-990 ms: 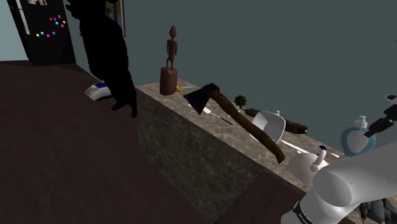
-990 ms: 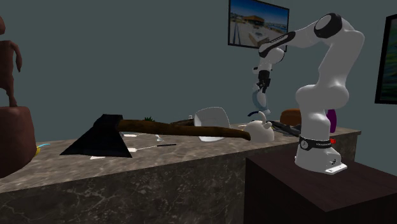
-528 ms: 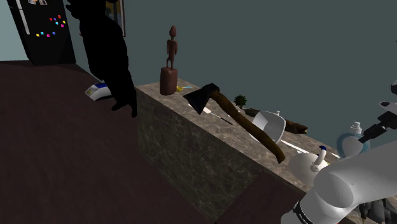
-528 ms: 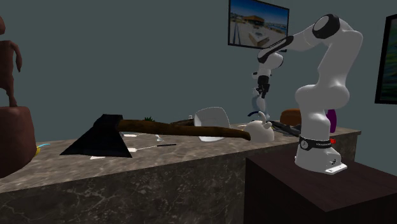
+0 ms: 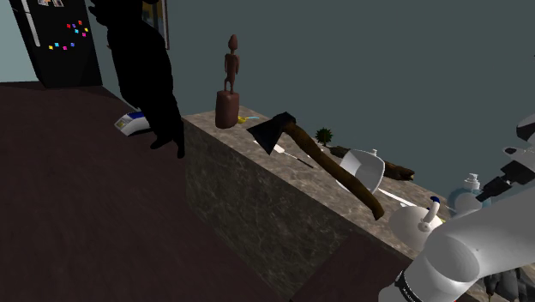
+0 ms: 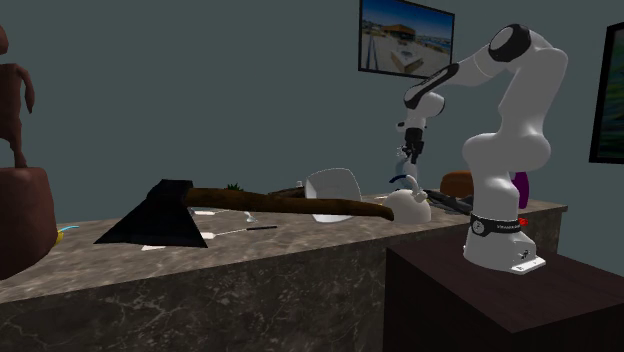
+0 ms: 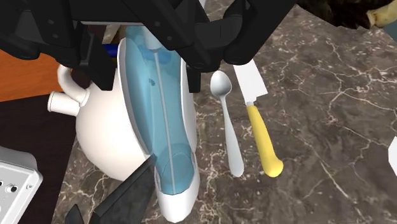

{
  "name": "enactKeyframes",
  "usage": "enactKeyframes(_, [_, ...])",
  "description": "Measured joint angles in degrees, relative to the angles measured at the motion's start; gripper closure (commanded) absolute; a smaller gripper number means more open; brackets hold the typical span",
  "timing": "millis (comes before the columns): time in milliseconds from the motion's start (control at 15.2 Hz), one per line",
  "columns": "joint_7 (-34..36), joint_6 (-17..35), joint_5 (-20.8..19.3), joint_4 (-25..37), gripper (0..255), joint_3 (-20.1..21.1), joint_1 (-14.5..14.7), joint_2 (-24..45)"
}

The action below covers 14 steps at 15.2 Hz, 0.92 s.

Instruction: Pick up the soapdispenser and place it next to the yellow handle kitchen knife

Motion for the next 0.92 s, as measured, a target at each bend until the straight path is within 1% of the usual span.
enactKeyframes(132, [-0.4,1.4,0.1,-0.7,255,-1.9,1.6,0.4])
enactKeyframes(264, [-0.8,2.8,0.0,-1.6,255,-3.4,2.6,0.5])
enactKeyframes(462, [-1.2,5.3,-0.2,-3.0,255,-6.8,5.5,0.7])
enactKeyframes(528, [-1.3,5.8,-0.3,-3.2,255,-7.5,6.0,0.7])
enactKeyframes(924, [-1.4,6.3,-0.4,-3.4,255,-8.0,6.4,0.7])
